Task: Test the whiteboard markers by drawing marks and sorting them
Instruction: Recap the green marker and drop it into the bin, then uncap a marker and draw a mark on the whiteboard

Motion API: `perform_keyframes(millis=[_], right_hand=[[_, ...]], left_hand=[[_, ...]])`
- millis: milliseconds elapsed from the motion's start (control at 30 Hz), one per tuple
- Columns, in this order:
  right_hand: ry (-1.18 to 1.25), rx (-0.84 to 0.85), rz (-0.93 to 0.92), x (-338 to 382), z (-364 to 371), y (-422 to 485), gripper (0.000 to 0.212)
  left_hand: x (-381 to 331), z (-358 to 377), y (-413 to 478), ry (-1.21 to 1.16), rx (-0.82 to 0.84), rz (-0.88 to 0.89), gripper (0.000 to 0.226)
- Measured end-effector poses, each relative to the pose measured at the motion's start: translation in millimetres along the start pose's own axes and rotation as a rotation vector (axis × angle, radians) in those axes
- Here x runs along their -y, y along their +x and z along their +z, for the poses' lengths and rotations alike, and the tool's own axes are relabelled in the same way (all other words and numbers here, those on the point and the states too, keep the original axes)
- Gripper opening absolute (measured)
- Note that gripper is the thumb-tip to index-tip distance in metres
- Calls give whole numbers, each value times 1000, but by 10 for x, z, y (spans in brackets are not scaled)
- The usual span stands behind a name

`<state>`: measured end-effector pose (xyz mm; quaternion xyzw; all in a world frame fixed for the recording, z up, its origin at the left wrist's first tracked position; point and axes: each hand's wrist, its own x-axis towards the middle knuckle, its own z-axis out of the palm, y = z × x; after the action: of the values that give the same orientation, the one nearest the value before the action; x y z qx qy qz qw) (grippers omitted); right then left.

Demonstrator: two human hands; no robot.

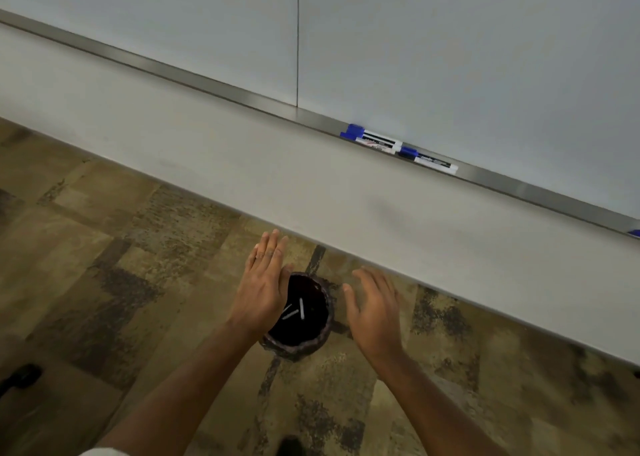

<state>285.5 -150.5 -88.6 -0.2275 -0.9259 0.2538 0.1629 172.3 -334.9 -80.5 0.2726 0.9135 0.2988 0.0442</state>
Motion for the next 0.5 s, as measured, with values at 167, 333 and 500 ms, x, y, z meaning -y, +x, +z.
perform_keyframes(millis=[167, 333, 500], right_hand=[[15, -164, -69, 98, -556, 95, 27], [-1, -291, -94, 118, -1213, 217, 22], [-11, -424, -72, 30, -1888, 358, 27]], left_hand=[[-422, -161, 166, -7, -11, 78, 54], [-1058, -382, 399, 10, -40, 202, 54], [-1861, -555, 641, 28, -97, 302, 60]])
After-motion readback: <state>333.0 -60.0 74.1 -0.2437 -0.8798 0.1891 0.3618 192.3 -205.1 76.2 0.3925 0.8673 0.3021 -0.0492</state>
